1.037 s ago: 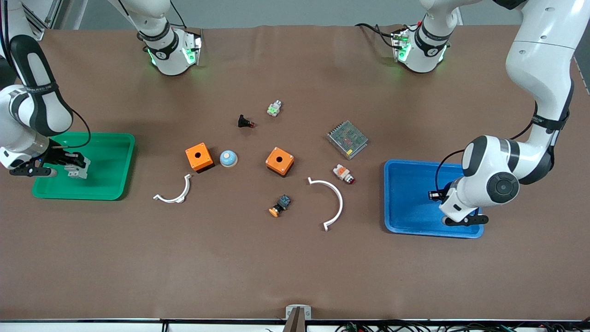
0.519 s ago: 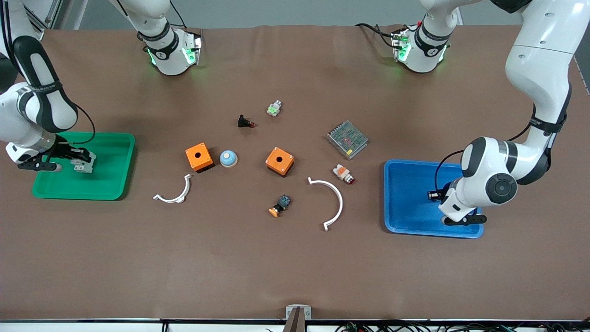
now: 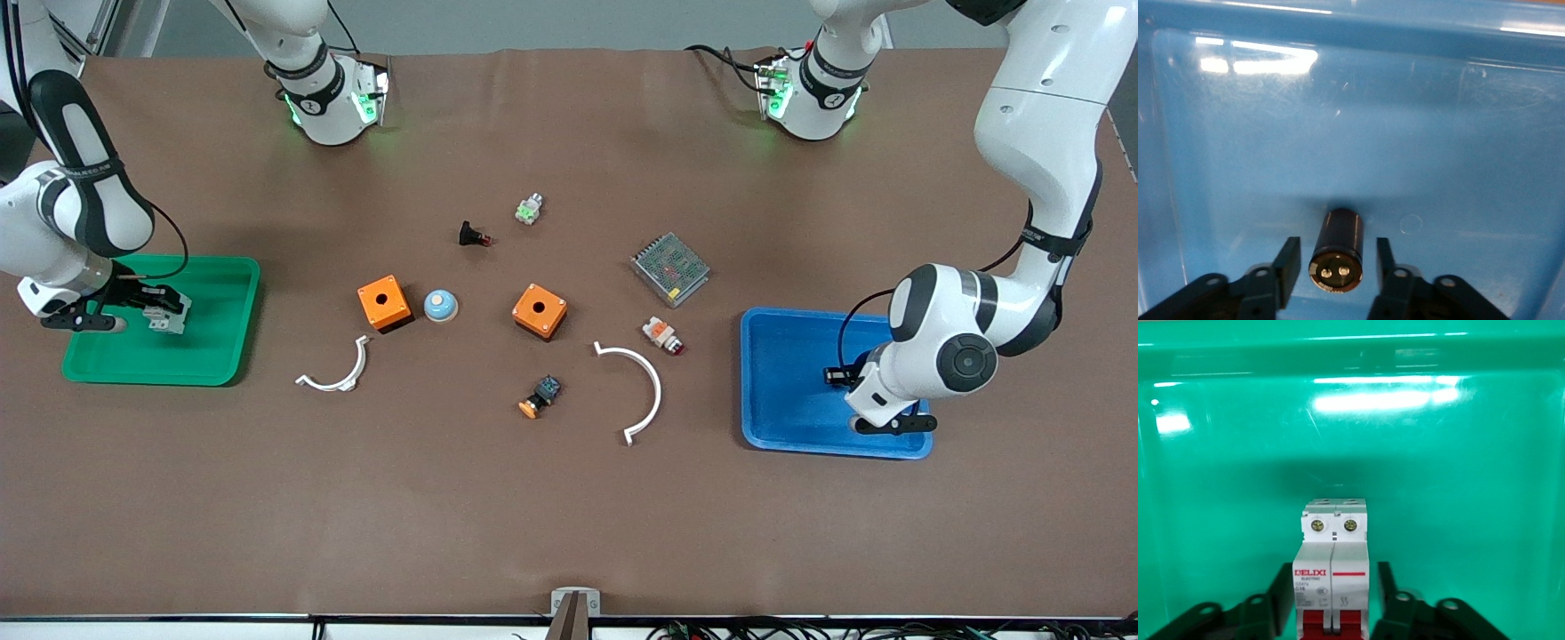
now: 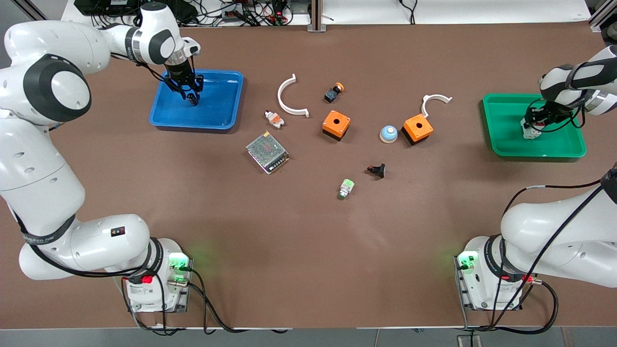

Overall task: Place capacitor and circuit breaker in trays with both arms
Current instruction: 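Open the left gripper over the blue tray while the right gripper lowers the breaker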

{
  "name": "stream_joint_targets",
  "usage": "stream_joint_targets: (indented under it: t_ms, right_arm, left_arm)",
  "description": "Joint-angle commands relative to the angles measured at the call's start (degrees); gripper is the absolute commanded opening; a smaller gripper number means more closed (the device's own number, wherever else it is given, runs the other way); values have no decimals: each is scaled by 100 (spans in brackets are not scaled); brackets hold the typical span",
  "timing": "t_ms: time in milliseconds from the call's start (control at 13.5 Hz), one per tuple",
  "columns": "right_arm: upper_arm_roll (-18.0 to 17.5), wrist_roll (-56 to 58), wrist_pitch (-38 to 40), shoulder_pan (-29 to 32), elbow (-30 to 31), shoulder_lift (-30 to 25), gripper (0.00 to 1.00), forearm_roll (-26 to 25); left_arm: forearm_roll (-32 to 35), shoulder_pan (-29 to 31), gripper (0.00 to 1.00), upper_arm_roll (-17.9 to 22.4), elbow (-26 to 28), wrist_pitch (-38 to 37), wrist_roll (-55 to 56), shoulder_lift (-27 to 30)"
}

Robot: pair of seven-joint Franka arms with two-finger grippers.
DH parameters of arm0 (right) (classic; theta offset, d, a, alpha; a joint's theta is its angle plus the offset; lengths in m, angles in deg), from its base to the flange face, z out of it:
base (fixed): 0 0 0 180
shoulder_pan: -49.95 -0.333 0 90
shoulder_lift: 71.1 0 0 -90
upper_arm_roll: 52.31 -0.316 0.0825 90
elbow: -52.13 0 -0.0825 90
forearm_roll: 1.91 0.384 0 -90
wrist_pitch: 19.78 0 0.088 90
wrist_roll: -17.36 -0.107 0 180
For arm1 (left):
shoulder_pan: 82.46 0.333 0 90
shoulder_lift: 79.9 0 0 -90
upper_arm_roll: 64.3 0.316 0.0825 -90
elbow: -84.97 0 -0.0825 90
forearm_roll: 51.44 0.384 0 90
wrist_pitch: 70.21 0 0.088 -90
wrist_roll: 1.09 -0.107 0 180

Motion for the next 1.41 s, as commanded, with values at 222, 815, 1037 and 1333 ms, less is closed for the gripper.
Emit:
stream_joint_targets:
  t_ms: [222,815,1037,1333]
  right_arm:
    - [-67,-132,2007,-422,-1175,-364,100,-74]
    - [-76,-1907,4411,-2091,-2954,-662,100,-197]
    - [-120,-1942,4710,-2425,-2963,-970,100,-109]
    - [-138,-2321,5105,-2752,-3068,-1444,100,-109]
  left_arm:
    - [-278,484,99,-238,76,-1171,-748,1203]
    - [-1686,1109,99,-239,6,-2404,-1428,3445]
    - [-1950,1206,99,-256,-301,-2483,-1428,3676]
    - [-1942,1188,99,-309,-776,-2703,-1428,3676]
